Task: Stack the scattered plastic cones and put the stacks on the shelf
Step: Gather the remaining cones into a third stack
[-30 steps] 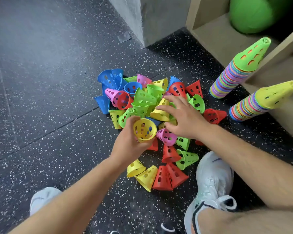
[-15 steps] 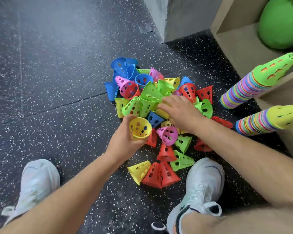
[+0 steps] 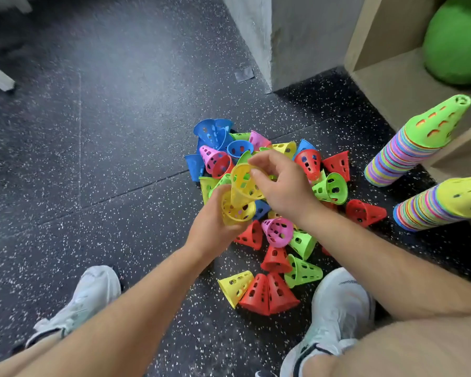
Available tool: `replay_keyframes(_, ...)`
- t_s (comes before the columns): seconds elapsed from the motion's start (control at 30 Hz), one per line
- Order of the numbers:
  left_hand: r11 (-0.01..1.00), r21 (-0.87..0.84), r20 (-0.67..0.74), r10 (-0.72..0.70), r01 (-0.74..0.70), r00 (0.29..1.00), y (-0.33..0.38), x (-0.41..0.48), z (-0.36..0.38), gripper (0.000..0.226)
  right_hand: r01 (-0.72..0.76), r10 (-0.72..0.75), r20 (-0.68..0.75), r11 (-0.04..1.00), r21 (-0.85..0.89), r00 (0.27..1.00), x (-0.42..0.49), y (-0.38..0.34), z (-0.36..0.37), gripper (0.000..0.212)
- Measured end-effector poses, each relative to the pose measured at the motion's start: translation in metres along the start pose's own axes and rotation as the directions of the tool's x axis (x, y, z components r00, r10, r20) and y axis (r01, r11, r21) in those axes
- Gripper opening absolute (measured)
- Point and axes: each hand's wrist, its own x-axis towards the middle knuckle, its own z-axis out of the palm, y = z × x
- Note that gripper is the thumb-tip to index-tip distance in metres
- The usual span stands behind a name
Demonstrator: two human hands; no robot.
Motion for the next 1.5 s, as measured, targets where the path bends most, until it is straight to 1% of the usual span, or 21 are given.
replay_keyframes(0.07,0.999,-0.027,-0.035,0.023,-0.024,0.999,0.012,0.000,-0.001,0.075,-0.044,0.044,0.099,0.999,0.002,0.994,-0.011,-0.006,0.005,0.017)
replay_keyframes(0.13,0.998,-0.035,-0.059,0.045,-0.047,0.997,0.017,-0.002,-0.002,0.080,-0.040,0.049,0.142,0.997,-0.065,0.989,-0.016,-0.006,0.007,0.018)
replay_keyframes(0.27,0.999,-0.029,-0.072,0.041,-0.043,0.997,0.008,-0.010,-0.003,0.075,0.065,-0.012,0.206,0.965,-0.252,0.978,-0.012,0.003,0.011,0.019)
replay_keyframes(0.37,0.999,-0.048,-0.096,-0.022,0.017,0.995,-0.009,-0.019,-0.010,0.075,0.115,-0.031,0.217,0.915,-0.386,0.976,-0.001,0.011,0.018,0.026)
replay_keyframes(0.4,0.998,-0.054,-0.103,-0.038,0.033,0.994,-0.014,-0.021,-0.014,0.076,0.141,-0.045,0.209,0.872,-0.469,0.977,0.005,0.015,0.021,0.031)
replay_keyframes(0.47,0.996,-0.069,-0.111,-0.058,0.050,0.992,-0.022,-0.020,-0.024,0.081,0.189,-0.046,0.230,0.733,-0.653,0.972,0.023,0.021,0.027,0.046)
replay_keyframes(0.53,0.994,-0.085,-0.119,-0.083,0.074,0.989,-0.030,-0.016,-0.032,0.082,0.227,0.014,0.287,0.575,-0.786,0.958,0.040,0.028,0.034,0.056)
replay_keyframes(0.57,0.992,-0.090,-0.119,-0.101,0.091,0.988,-0.034,-0.015,-0.035,0.080,0.244,0.046,0.310,0.511,-0.824,0.950,0.047,0.030,0.037,0.057)
replay_keyframes(0.67,0.986,-0.113,-0.118,-0.137,0.124,0.984,-0.046,-0.012,-0.035,0.077,0.301,0.073,0.350,0.366,-0.881,0.934,0.060,0.037,0.045,0.048)
replay_keyframes(0.7,0.985,-0.120,-0.117,-0.139,0.125,0.983,-0.050,-0.011,-0.034,0.077,0.320,0.061,0.359,0.337,-0.886,0.931,0.061,0.038,0.046,0.043)
replay_keyframes(0.77,0.982,-0.135,-0.113,-0.144,0.128,0.983,-0.055,-0.009,-0.032,0.076,0.350,0.035,0.380,0.316,-0.882,0.924,0.061,0.039,0.047,0.037)
replay_keyframes(0.83,0.979,-0.148,-0.094,-0.154,0.139,0.984,-0.057,-0.009,-0.029,0.078,0.358,0.005,0.383,0.344,-0.868,0.924,0.058,0.037,0.046,0.032)
replay_keyframes(0.9,0.978,-0.153,-0.069,-0.155,0.143,0.985,-0.057,-0.009,-0.027,0.080,0.347,-0.060,0.356,0.418,-0.840,0.933,0.053,0.032,0.041,0.026)
replay_keyframes(0.97,0.978,-0.160,-0.062,-0.148,0.136,0.987,-0.057,-0.009,-0.026,0.082,0.339,-0.177,0.289,0.545,-0.767,0.941,0.044,0.022,0.036,0.018)
replay_keyframes(1.03,0.980,-0.153,-0.069,-0.136,0.124,0.988,-0.056,-0.009,-0.026,0.083,0.326,-0.264,0.194,0.709,-0.625,0.945,0.029,0.009,0.035,0.014)
replay_keyframes(1.1,0.980,-0.154,-0.075,-0.142,0.129,0.987,-0.055,-0.009,-0.026,0.085,0.290,-0.262,0.125,0.850,-0.440,0.957,0.013,-0.003,0.041,0.014)
replay_keyframes(1.13,0.977,-0.166,-0.080,-0.147,0.132,0.986,-0.055,-0.009,-0.026,0.086,0.262,-0.236,0.115,0.892,-0.368,0.965,0.005,-0.008,0.046,0.013)
replay_keyframes(1.23,0.963,-0.243,-0.112,-0.146,0.115,0.983,-0.053,-0.014,-0.027,0.084,0.210,-0.163,0.186,0.940,-0.270,0.969,-0.015,-0.011,0.063,0.011)
replay_keyframes(1.37,0.956,-0.274,-0.143,-0.151,0.108,0.978,-0.059,-0.027,-0.029,0.078,0.155,-0.063,0.322,0.951,-0.269,0.945,-0.033,0.000,0.075,0.010)
replay_keyframes(1.43,0.958,-0.250,-0.130,-0.174,0.137,0.976,-0.069,-0.038,-0.029,0.083,0.151,-0.043,0.368,0.952,-0.268,0.929,-0.041,0.006,0.078,0.009)
replay_keyframes(1.5,0.959,-0.220,-0.111,-0.209,0.181,0.972,-0.078,-0.049,-0.029,0.092,0.154,-0.021,0.448,0.953,-0.262,0.894,-0.049,0.011,0.081,0.010)
